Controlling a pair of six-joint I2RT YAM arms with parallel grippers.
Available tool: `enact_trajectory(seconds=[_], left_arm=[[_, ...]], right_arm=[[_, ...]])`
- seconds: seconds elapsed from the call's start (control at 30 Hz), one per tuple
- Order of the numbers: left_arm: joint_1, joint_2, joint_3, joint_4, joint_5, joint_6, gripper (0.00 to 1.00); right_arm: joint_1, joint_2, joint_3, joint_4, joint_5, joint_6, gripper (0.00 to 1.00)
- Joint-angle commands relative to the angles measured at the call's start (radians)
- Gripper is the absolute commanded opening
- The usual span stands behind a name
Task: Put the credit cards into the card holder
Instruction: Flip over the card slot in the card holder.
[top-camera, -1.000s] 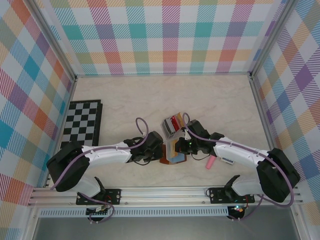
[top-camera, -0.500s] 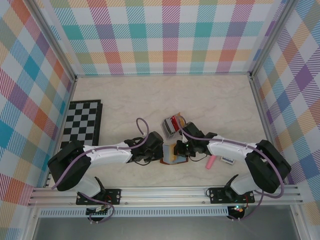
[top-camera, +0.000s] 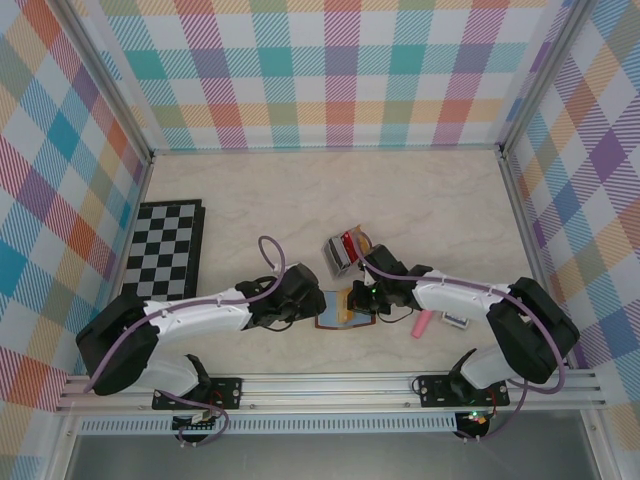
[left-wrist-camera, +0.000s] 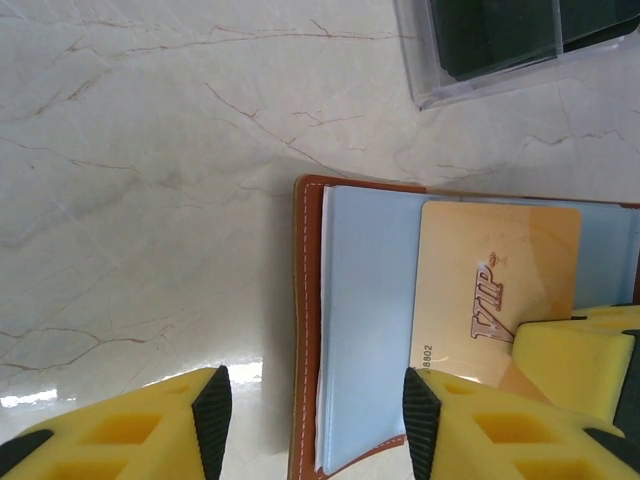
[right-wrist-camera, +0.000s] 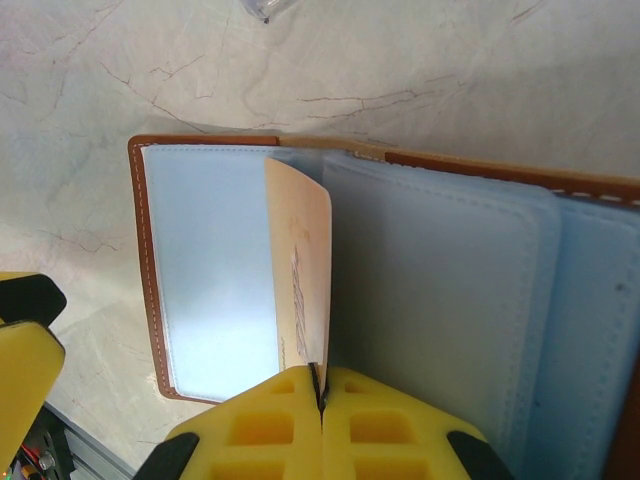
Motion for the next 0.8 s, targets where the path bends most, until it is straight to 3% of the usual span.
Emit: enact_trajectory(seconds=[0.0, 0.47, 0.77], left_arm=[[0.004, 0.041, 0.012, 0.011, 0.004, 0.033, 0.49], [0.004, 0.198, 0.062, 0.037, 0.047, 0.068, 0.22], [0.004, 0.216, 0.06, 0.03, 0.056, 0.077, 0.18]], right_arm=[[0.008, 0.023, -0.009, -0.039, 0.045, 0.011, 0.05], [-0.009, -0.061, -0.004, -0.054, 0.042, 0.015, 0.06], [-0.028, -0.085, -0.035, -0.019, 0.022, 0.002, 0.06]])
